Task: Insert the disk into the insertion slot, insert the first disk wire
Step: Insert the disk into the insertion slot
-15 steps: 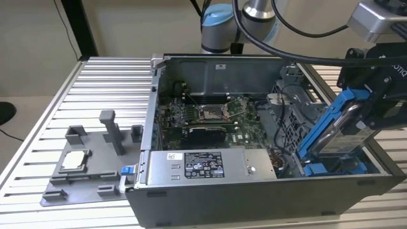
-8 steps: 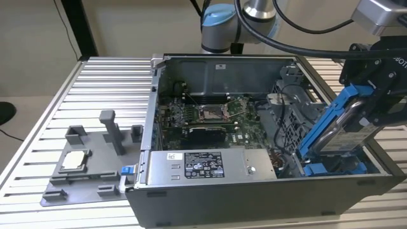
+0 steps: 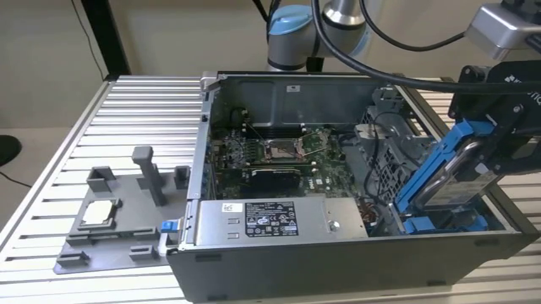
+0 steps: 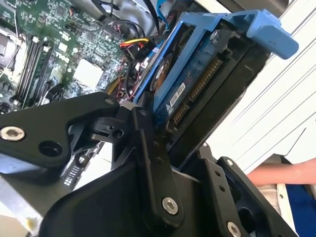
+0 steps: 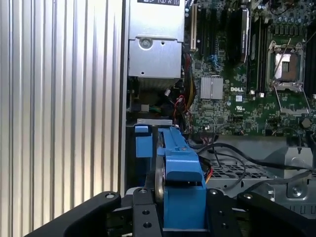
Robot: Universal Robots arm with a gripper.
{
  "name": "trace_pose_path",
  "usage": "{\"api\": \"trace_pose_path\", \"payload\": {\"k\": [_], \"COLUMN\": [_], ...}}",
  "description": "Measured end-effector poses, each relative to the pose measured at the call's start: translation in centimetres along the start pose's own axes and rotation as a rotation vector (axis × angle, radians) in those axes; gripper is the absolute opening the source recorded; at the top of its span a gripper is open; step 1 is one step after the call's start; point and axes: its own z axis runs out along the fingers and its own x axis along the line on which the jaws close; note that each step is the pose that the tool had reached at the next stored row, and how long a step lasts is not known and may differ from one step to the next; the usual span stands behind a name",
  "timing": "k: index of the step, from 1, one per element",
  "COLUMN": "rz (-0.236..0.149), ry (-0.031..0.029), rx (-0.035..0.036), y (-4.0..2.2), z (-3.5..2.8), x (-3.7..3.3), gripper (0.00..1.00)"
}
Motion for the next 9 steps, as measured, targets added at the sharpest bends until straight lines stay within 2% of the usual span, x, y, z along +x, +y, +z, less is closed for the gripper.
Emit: {"api": "trace_pose_path", "payload": {"k": [5,9], "rz": [-0.006,-0.006], "ry": [-0.003,-0.0054], "rx": [0.0007,0.0005], "y": [-0.02,-0.03], "z": [0.67,0.58], "x": [0.08,0.09], "gripper": [0.0,0.0]}}
